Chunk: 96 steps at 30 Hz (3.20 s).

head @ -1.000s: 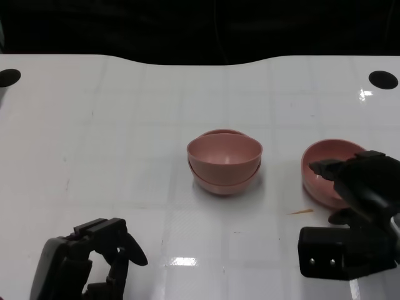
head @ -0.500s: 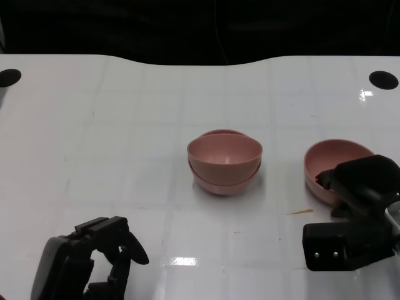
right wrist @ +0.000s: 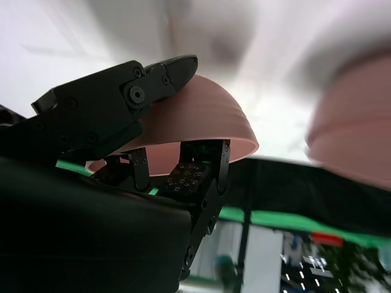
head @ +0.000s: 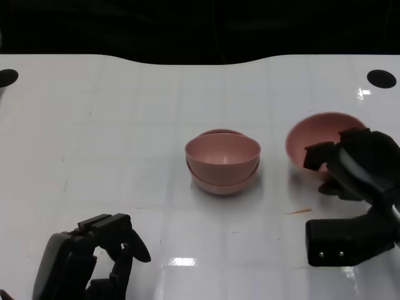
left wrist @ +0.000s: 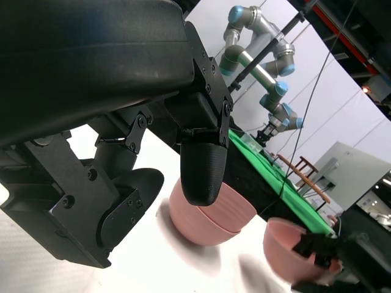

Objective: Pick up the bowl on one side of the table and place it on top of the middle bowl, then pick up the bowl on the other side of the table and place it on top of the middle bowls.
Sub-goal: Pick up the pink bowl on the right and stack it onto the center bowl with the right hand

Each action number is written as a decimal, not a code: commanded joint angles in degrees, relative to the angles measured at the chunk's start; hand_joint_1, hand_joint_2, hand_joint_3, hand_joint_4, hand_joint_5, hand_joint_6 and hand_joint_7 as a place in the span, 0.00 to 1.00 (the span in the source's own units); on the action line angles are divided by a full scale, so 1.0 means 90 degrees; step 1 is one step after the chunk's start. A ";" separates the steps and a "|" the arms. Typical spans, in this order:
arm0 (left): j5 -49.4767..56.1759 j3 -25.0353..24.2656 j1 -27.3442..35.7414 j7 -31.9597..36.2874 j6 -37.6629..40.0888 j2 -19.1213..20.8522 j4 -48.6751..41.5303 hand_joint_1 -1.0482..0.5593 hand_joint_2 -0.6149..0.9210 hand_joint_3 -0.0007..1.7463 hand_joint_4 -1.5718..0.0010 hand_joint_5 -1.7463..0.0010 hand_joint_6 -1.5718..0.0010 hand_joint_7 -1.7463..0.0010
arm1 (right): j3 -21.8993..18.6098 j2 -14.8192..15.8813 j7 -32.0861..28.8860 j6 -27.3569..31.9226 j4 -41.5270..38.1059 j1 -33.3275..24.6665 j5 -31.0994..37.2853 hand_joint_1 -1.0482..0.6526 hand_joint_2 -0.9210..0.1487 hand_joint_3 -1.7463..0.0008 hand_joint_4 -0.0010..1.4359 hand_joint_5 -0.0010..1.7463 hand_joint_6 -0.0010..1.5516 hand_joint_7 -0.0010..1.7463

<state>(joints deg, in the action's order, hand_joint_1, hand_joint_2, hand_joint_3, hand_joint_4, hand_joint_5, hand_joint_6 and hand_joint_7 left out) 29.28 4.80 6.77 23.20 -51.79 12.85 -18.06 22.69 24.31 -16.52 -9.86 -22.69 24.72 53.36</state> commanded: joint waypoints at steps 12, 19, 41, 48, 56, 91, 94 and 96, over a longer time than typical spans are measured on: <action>-0.0061 -0.0025 -0.0063 -0.0116 0.0019 0.0098 -0.0171 0.69 0.61 0.87 0.48 0.03 0.50 0.15 | -0.0078 -0.0365 0.0346 -0.0872 -0.0034 0.1000 -0.1033 0.56 0.50 0.38 0.66 1.00 0.51 0.90; -0.0034 -0.0021 -0.0147 -0.0150 0.0085 0.0106 -0.0293 0.67 0.61 0.87 0.47 0.03 0.50 0.14 | 0.0012 -0.0794 0.0636 -0.1461 -0.0680 0.1538 -0.1512 0.54 0.54 0.28 0.67 1.00 0.53 0.88; -0.0004 0.0022 -0.0172 -0.0136 0.0202 0.0039 -0.0314 0.66 0.59 0.88 0.45 0.06 0.47 0.17 | 0.0378 -0.1374 0.1095 -0.2043 -0.1990 0.1979 -0.1616 0.52 0.27 0.71 0.58 0.67 0.63 0.17; 0.0154 -0.0007 -0.0189 -0.0078 0.0200 0.0098 -0.0322 0.64 0.58 0.88 0.45 0.05 0.48 0.17 | 0.0570 -0.1218 0.1257 -0.1898 -0.1872 0.1946 -0.1335 0.33 0.00 0.93 0.35 0.14 0.40 0.00; 0.0129 -0.0024 -0.0179 -0.0111 0.0180 0.0113 -0.0332 0.65 0.58 0.87 0.46 0.05 0.47 0.18 | 0.0534 -0.1166 0.1097 -0.1960 -0.1850 0.1864 -0.1336 0.26 0.00 0.88 0.25 0.09 0.30 0.00; 0.0127 -0.0018 -0.0217 -0.0088 0.0050 0.0164 -0.0401 0.65 0.57 0.89 0.46 0.05 0.47 0.18 | 0.0245 -0.0031 0.1480 -0.1991 0.0308 0.0123 -0.1199 0.26 0.00 0.91 0.17 0.13 0.25 0.02; 0.0114 -0.0019 -0.0203 -0.0112 0.0051 0.0167 -0.0381 0.65 0.57 0.89 0.46 0.05 0.47 0.17 | 0.0267 -0.0019 0.1684 -0.1899 0.0358 0.0156 -0.1133 0.26 0.00 0.91 0.18 0.14 0.27 0.03; 0.0088 -0.0020 -0.0180 -0.0150 0.0101 0.0158 -0.0338 0.64 0.57 0.89 0.46 0.05 0.47 0.17 | 0.0266 -0.0021 0.1788 -0.1852 0.0391 0.0172 -0.1098 0.26 0.00 0.90 0.18 0.14 0.27 0.03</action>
<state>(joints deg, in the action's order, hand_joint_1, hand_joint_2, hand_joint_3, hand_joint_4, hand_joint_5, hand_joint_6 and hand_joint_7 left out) 30.91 4.83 4.62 22.31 -50.84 13.30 -21.56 25.25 22.73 -1.31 -26.92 -20.32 26.26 43.40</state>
